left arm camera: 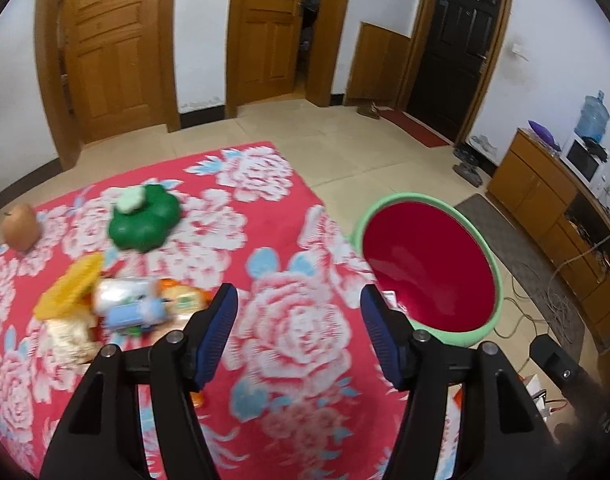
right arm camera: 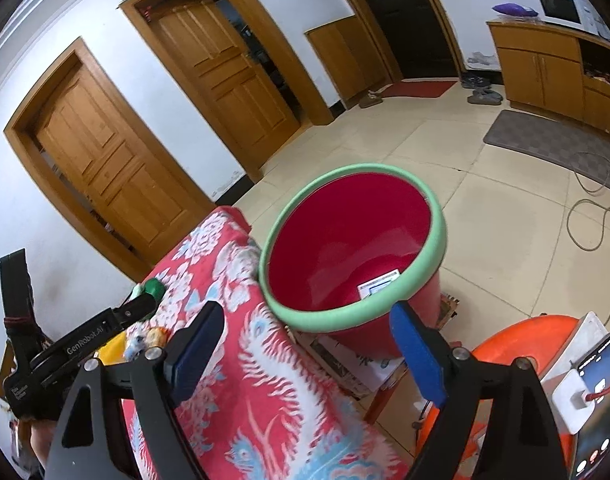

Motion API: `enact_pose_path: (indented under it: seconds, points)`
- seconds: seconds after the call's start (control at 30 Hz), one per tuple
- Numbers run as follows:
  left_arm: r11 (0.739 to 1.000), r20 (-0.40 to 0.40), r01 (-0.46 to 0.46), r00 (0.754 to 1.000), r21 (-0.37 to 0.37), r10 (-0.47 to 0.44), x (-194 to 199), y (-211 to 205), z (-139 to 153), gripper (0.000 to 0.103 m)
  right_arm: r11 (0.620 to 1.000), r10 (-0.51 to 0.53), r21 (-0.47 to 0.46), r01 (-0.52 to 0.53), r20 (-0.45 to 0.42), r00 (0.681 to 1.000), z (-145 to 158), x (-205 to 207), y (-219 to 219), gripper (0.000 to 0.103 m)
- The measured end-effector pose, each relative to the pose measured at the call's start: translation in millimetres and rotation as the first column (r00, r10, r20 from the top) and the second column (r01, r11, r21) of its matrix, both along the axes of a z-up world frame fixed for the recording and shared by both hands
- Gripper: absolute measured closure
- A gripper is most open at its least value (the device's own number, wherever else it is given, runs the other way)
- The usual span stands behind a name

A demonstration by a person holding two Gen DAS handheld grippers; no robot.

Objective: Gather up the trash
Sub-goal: 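Move both tools back toward the items on the table, then grasp the square yellow foam sheet with the left tool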

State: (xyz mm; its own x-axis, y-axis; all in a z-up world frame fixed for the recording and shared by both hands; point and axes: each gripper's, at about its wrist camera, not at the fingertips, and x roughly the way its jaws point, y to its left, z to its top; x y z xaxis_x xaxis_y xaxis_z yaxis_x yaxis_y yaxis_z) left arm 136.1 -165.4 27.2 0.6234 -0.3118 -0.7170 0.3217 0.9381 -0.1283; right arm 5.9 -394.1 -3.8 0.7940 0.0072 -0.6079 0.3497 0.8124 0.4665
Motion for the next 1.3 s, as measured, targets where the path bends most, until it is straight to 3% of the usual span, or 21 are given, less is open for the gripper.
enact_pose_path:
  seconds: [0.1, 0.57, 0.83, 1.03, 1.3]
  points:
    - [0.999, 0.018, -0.030, 0.999, 0.015, 0.030, -0.9, 17.5, 3.8, 0.039, 1.000, 0.024, 0.000, -0.024, 0.000, 1.000, 1.6, 1.1, 9.9, 0.011]
    - [0.979, 0.021, -0.176, 0.984, 0.103, 0.174, 4.0, 98.4, 6.6, 0.039, 0.989, 0.147, -0.022, -0.148, -0.020, 0.989, 7.2, 9.9, 64.3, 0.011]
    - [0.953, 0.034, -0.210, 0.978, 0.220, 0.207, 20.6, 127.5, -11.2, 0.034, 0.979, 0.204, -0.013, -0.205, -0.055, 0.977, 2.7, 22.8, 86.0, 0.011]
    - [0.942, 0.011, -0.235, 0.971, 0.239, 0.239, 39.9, 143.3, -26.0, 0.034, 0.972, 0.231, -0.019, -0.234, -0.088, 0.969, -3.6, 32.2, 99.1, 0.011]
    - [0.947, -0.025, -0.255, 0.964, 0.197, 0.265, 61.4, 158.6, -39.9, 0.034, 0.968, 0.244, -0.021, -0.249, -0.128, 0.961, -13.1, 44.8, 106.1, 0.011]
